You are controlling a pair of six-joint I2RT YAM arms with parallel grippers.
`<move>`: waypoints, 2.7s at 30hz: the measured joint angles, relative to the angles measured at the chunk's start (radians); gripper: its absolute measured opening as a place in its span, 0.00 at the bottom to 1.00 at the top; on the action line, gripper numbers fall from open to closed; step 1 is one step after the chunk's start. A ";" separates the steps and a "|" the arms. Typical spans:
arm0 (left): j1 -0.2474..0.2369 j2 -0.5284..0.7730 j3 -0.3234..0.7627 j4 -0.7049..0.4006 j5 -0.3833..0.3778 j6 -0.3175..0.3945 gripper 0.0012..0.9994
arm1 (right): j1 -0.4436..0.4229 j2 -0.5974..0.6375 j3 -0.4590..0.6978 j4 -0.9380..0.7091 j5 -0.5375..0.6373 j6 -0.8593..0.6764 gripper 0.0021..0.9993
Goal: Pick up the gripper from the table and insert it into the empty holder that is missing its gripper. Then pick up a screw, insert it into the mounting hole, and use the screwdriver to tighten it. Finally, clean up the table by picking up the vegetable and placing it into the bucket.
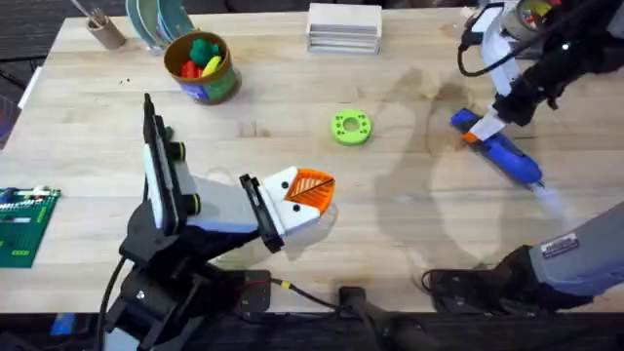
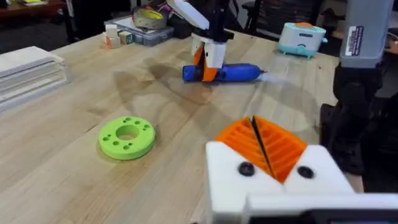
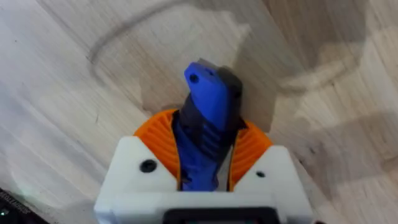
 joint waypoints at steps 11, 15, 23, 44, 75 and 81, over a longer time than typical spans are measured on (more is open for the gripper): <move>0.000 0.000 0.000 0.000 -0.001 0.000 0.02 | 0.000 0.000 0.009 -0.011 0.000 0.025 0.30; 0.000 0.000 0.000 0.000 -0.004 0.000 0.02 | 0.000 -0.006 0.041 -0.016 0.000 0.039 0.30; 0.000 0.000 0.000 0.001 -0.027 0.000 0.02 | 0.000 -0.231 0.136 -0.011 -0.008 0.070 0.28; 0.000 0.000 0.000 0.001 -0.027 0.000 0.02 | 0.000 -0.783 0.137 -0.093 -0.105 0.113 0.24; 0.000 0.000 0.000 0.001 -0.027 0.000 0.02 | 0.005 -1.110 -0.612 0.566 -0.830 0.346 0.19; 0.000 0.000 0.000 0.001 -0.027 0.000 0.02 | 0.054 -1.039 -0.644 0.765 -1.014 0.427 0.19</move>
